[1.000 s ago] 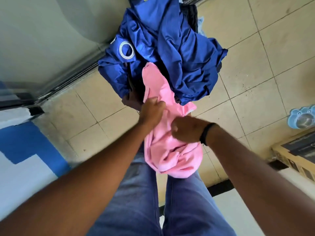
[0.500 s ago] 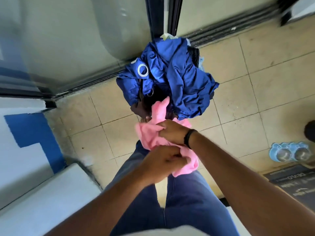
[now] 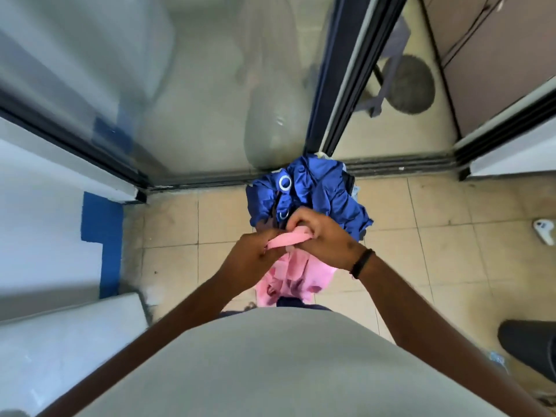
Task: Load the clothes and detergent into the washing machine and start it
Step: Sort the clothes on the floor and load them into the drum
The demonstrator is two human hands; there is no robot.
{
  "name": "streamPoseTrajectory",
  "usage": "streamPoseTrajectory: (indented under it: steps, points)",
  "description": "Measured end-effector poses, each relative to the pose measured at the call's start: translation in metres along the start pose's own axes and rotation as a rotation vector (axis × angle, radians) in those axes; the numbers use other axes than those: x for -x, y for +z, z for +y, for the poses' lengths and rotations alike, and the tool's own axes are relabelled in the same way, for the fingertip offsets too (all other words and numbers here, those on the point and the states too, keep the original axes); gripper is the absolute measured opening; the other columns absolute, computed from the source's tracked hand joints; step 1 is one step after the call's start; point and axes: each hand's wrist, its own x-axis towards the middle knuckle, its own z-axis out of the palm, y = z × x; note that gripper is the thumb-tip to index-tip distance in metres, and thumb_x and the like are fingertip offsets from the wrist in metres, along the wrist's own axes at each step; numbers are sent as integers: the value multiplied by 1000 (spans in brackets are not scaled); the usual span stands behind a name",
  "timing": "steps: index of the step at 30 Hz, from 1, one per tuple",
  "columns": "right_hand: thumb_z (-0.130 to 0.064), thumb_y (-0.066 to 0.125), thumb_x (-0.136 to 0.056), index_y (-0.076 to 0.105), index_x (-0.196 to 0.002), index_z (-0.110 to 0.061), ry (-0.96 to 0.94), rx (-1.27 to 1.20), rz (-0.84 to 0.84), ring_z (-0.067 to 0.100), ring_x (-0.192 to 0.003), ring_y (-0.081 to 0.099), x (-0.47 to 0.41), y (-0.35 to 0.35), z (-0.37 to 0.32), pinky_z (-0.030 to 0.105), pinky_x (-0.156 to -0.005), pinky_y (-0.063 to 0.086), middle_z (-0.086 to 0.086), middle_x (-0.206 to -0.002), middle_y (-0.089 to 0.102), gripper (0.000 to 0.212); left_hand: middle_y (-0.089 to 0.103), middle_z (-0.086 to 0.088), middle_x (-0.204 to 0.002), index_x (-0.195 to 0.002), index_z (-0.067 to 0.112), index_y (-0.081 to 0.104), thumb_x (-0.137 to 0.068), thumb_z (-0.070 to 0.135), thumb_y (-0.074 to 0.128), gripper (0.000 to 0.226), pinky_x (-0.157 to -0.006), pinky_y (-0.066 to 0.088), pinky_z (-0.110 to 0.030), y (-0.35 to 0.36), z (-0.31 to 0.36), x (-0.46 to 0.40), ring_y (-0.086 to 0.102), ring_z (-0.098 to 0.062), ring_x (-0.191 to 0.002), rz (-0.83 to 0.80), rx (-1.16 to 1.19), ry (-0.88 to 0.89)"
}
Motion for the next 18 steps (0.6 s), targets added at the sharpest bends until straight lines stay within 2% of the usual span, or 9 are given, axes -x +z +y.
streamPoseTrajectory:
  steps: [2,5,7,9,11,12,15,18]
  points:
    - [-15,73,-78,55,-93,-24,5,49,230,10,-76,64,12,7,-10,29,-67,50,-8,-85,67,25,68,1,-87,-111,19,72,-92,40,47,38,-72,52,-41,-13,7,8,65,-26,-82,86,-88,132]
    - [-14,71,-78,59,-93,-19,-3,261,433,14,-79,63,30,32,-16,35,-71,52,-7,-85,67,20,69,2,-113,-121,22,71,-92,21,53,34,-89,49,-34,-35,16,21,62,-18,-103,152,-192,324]
    - [-23,64,-78,62,-94,-15,-64,478,495,24,-85,59,38,57,-13,42,-71,51,1,-93,63,18,67,2,-106,-116,23,74,-90,20,54,33,-83,50,-37,-46,22,40,62,-17,-96,160,-216,380]
    - [-32,49,-75,64,-96,-15,-64,614,513,30,-88,56,39,81,-6,44,-70,50,5,-98,61,31,66,3,-90,-105,21,77,-86,26,50,33,-72,49,-36,-53,28,65,59,-15,-83,172,-192,424]
    - [-38,40,-73,64,-95,-15,28,598,525,33,-86,56,38,100,8,44,-70,50,8,-96,60,40,63,14,-85,-98,21,77,-79,22,49,34,-70,46,-28,-61,36,87,57,-10,-79,237,-111,472]
    - [-39,40,-75,63,-92,-15,92,577,519,34,-85,57,37,108,14,45,-69,50,9,-94,60,38,62,18,-86,-98,20,77,-78,19,49,34,-72,45,-24,-67,40,97,57,-8,-80,292,-71,494]
    - [-25,52,-87,63,-92,-11,266,574,445,38,-87,62,43,122,35,38,-67,48,14,-92,65,18,64,18,-91,-99,13,77,-81,13,54,30,-80,44,-16,-87,51,120,59,2,-87,471,26,472]
    - [-12,49,-93,65,-94,-10,384,567,439,41,-94,63,55,120,50,34,-67,41,18,-99,69,16,64,14,-88,-94,21,73,-81,-3,63,28,-76,42,-12,-112,56,139,59,6,-83,611,133,393]
